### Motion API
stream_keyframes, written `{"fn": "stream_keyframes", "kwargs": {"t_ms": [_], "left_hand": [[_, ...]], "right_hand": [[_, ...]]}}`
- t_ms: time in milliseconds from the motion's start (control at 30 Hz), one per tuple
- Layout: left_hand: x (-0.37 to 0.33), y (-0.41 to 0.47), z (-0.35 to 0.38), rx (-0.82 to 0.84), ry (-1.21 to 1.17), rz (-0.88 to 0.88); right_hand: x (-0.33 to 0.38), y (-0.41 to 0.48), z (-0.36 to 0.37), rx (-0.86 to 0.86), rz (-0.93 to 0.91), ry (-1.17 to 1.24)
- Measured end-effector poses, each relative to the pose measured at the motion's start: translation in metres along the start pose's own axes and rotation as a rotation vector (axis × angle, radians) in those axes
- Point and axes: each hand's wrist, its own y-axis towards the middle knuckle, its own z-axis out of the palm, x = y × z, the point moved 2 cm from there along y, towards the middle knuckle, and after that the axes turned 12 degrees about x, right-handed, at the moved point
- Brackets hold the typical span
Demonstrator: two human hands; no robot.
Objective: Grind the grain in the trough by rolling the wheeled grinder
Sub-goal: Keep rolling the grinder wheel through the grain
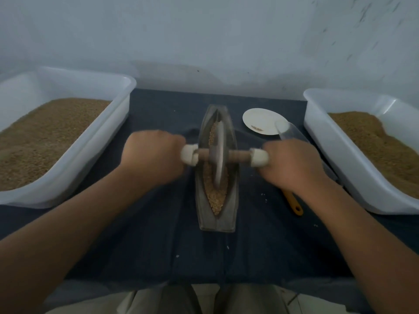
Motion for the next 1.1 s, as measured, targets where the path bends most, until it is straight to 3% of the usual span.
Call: {"fn": "stream_keyframes", "kwargs": {"t_ms": [133,333,500,600,800,967,1100], "left_hand": [[0.008,-0.031,0.008,-0.069,-0.039,0.081],[0.008,0.058,0.015,0.018,0.018,-0.046],[0.008,0.074,0.004,0.057,-0.032,-0.080],[0.005,0.030,0.004,0.087,-0.024,-0.041],[0.007,-0.030,0.003,-0.049,-0.005,0.065],[0.007,0.036,0.014,-0.005,0.022,-0.022],[0.009,0.079,0.006,0.037,-0.005,-0.064]], "right_hand": [[-0.001,-0.032,-0.002,-0.116,-0.134,0.043],[0.000,0.045,0.011,-0.104,0.105,-0.017],[0.002,0.067,-0.002,-0.036,0.127,0.067],[0.002,0.028,-0.002,-0.019,0.054,-0.001],[0.003,-0.035,-0.001,-0.172,-0.141,0.014],[0.001,0.026,0.013,-0.153,0.064,-0.037],[0.004,0.071,0.006,-0.018,0.144,0.037]]}}
